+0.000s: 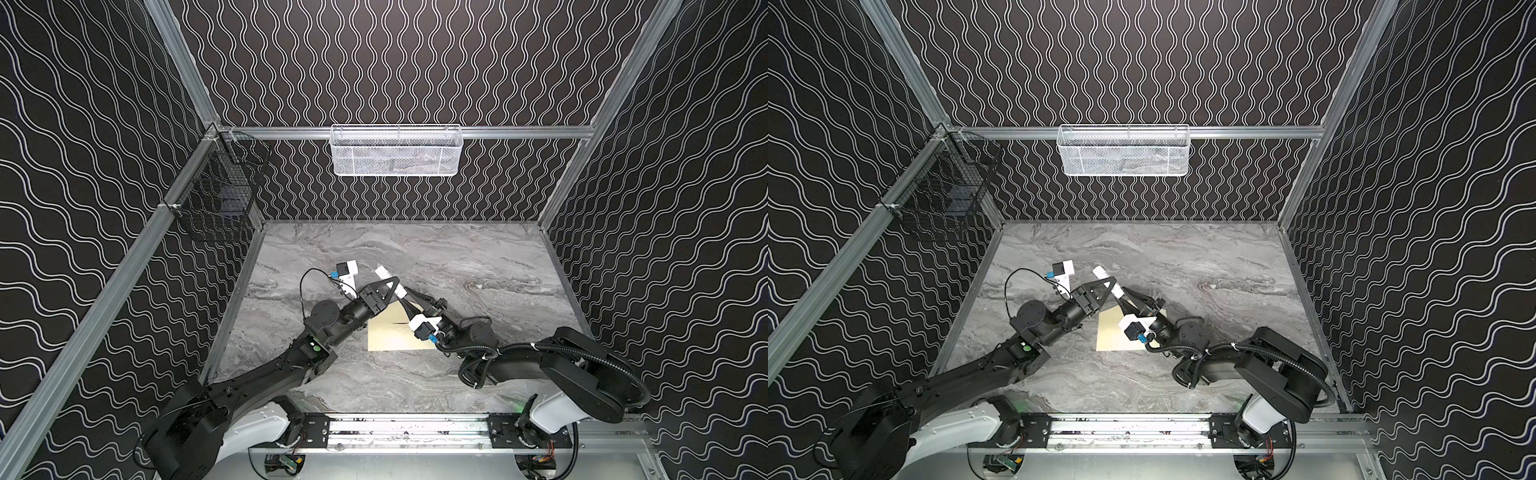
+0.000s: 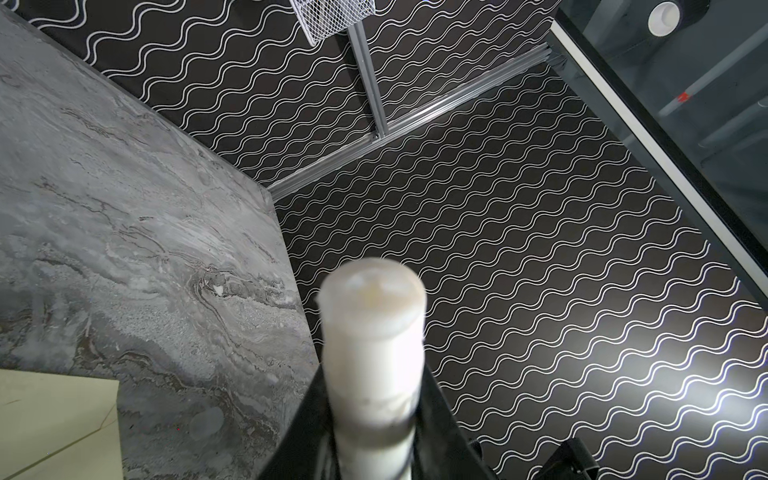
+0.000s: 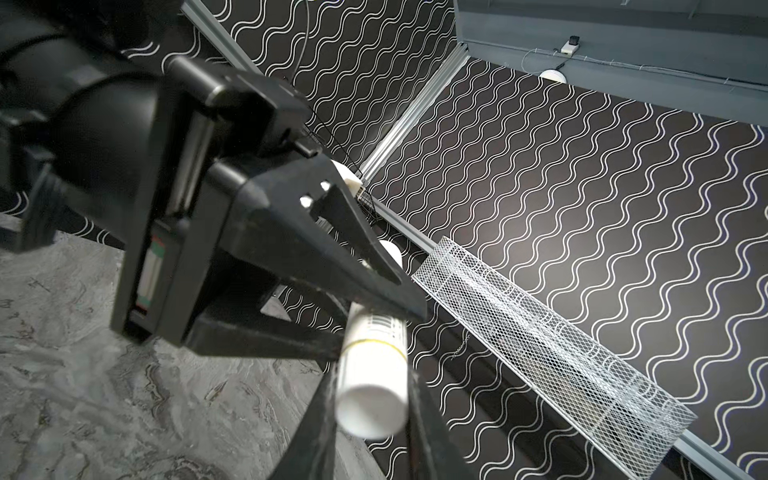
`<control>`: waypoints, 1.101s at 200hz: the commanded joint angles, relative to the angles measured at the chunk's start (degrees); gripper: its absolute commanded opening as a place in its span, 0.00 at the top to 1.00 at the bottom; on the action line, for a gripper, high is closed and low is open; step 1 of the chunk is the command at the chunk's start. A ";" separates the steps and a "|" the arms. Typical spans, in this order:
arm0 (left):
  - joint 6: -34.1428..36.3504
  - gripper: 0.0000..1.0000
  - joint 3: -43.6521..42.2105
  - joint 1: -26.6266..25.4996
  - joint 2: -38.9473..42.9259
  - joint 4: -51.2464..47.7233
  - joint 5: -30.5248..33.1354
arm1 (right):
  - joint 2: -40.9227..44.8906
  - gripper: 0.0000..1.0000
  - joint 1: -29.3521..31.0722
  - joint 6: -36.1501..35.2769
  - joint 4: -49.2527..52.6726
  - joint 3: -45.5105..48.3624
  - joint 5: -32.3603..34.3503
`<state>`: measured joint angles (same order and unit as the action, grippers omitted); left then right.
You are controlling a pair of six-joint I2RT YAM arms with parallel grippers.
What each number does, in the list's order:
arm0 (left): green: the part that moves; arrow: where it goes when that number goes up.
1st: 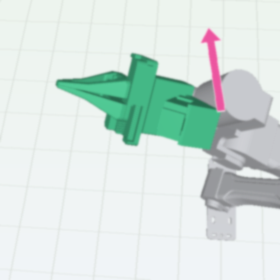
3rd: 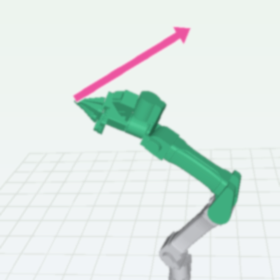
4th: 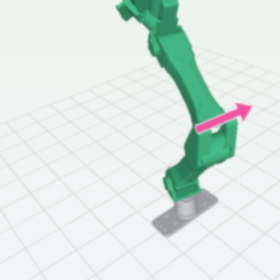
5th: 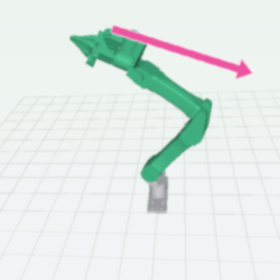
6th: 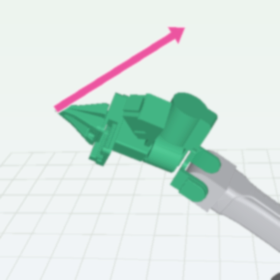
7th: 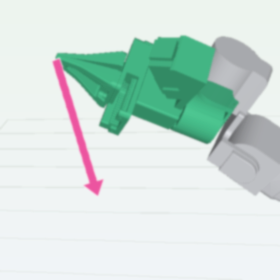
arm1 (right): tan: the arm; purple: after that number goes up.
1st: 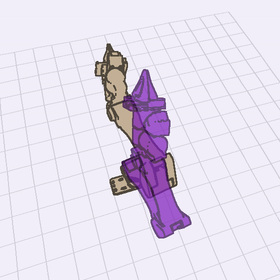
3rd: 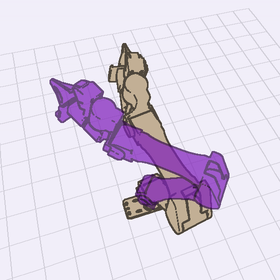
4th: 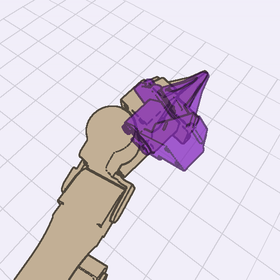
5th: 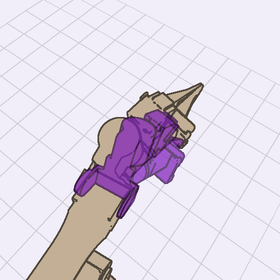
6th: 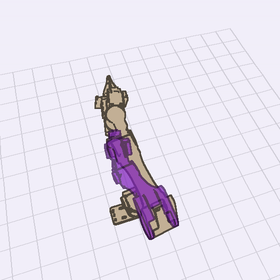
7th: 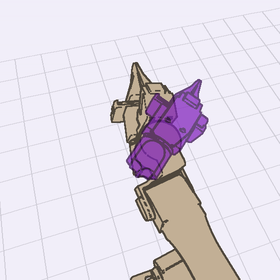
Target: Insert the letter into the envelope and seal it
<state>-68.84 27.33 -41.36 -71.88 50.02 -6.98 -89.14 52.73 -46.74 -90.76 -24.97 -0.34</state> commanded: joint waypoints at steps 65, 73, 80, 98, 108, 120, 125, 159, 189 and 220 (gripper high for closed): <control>5.02 1.00 -0.78 -0.04 1.46 -0.06 -0.31 | 5.09 0.82 1.59 42.14 -2.97 -1.80 -7.84; 5.74 1.00 -0.79 -0.03 1.65 -0.25 -0.47 | 5.44 0.82 1.59 46.66 -3.27 -1.67 -8.81; 6.46 1.00 -0.79 -0.04 1.72 -0.49 -0.73 | 5.84 0.82 1.52 50.61 -3.36 -1.74 -9.50; 7.67 1.00 -1.10 -0.03 1.96 -1.31 -1.02 | 7.15 0.82 0.70 61.09 -2.77 -2.05 -12.12; 7.73 1.00 -1.85 -0.07 1.83 -0.37 -0.78 | 7.82 0.81 0.12 66.98 -1.81 -2.51 -13.75; 7.78 1.00 -2.52 -0.03 1.83 0.67 -0.40 | 7.70 0.79 -0.16 73.17 -3.54 -2.52 -15.00; 7.83 1.00 -2.62 -0.04 1.93 0.63 -0.40 | 7.39 0.79 -0.17 76.19 -5.33 -2.07 -14.69; 9.21 1.00 -2.63 -0.12 3.82 -1.49 -0.02 | 7.44 0.78 -0.25 89.11 -8.17 0.20 -12.41; 9.91 1.00 -2.40 -0.08 3.87 -0.56 -0.63 | 8.35 0.73 -0.93 91.39 -8.21 1.49 -13.06; 8.99 1.00 -2.63 -0.08 3.52 0.69 -1.20 | 9.78 0.59 -2.61 89.44 -7.91 3.14 -15.49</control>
<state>-61.43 24.73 -41.63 -68.05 52.86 -10.85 -80.97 51.07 41.76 -85.32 -22.79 -11.68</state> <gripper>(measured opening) 0.275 0.362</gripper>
